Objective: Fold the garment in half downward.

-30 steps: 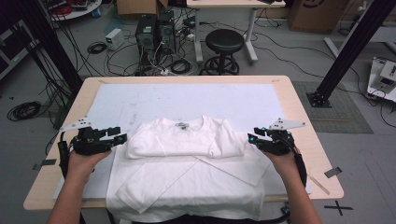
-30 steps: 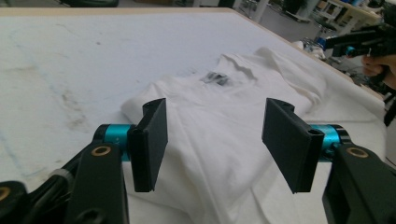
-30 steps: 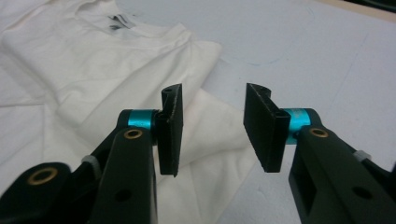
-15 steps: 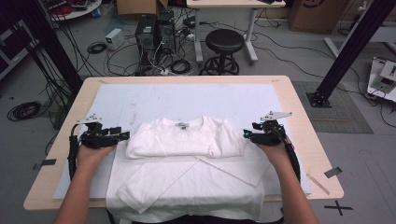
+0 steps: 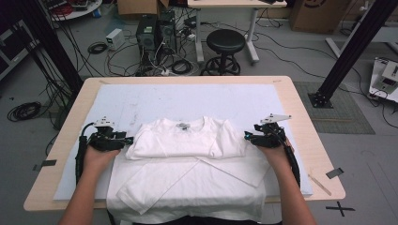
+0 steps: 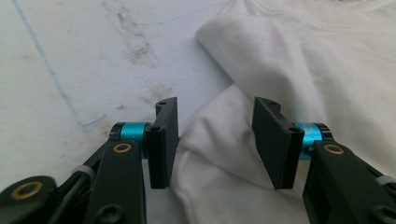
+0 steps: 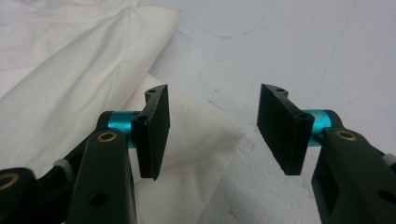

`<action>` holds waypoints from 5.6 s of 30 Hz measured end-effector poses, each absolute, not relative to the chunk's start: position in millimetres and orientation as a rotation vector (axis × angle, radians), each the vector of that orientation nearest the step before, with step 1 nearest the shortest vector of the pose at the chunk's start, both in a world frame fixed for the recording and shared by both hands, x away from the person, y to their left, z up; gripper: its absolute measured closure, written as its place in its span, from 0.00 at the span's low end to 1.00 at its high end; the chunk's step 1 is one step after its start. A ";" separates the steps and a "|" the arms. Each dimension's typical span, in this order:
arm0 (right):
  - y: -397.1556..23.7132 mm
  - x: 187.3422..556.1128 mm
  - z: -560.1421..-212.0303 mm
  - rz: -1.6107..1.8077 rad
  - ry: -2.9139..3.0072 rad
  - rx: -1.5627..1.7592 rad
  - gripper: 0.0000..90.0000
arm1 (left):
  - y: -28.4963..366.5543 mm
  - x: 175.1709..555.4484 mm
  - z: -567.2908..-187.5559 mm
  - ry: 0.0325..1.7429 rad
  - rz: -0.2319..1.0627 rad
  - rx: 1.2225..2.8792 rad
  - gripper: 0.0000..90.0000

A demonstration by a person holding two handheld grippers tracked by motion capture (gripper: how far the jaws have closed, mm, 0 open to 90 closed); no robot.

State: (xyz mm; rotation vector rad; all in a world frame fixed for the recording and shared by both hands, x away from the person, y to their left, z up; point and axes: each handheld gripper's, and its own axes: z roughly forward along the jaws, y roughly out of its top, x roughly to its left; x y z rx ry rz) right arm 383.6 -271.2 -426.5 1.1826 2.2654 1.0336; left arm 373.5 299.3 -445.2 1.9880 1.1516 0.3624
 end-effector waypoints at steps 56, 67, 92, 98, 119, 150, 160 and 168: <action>-276.5 432.6 -391.6 0.788 2.263 1.101 0.97 | 251.6 428.7 -422.9 1.097 0.431 1.934 0.88; -292.2 436.4 -436.0 0.869 2.326 1.340 0.49 | 260.4 425.0 -448.8 1.145 0.321 1.884 0.86; -280.1 434.7 -416.4 0.849 2.215 1.241 0.95 | 255.3 436.7 -439.5 1.130 0.408 1.899 0.88; -283.9 442.4 -411.4 0.845 2.191 1.254 0.95 | 247.5 452.8 -436.5 1.125 0.417 1.910 0.88; -304.0 446.2 -408.2 0.907 2.093 1.345 0.70 | 246.6 468.9 -419.8 1.169 0.434 1.876 0.70; -287.5 440.8 -385.0 1.022 2.147 1.258 0.40 | 242.6 464.9 -393.0 1.037 0.287 1.831 0.39; -271.0 455.8 -393.4 1.008 2.197 1.269 0.36 | 218.8 486.8 -410.9 1.057 0.225 1.863 0.38; -258.9 476.3 -405.2 0.993 2.219 1.312 0.36 | 211.7 501.2 -434.0 1.094 0.165 1.843 0.38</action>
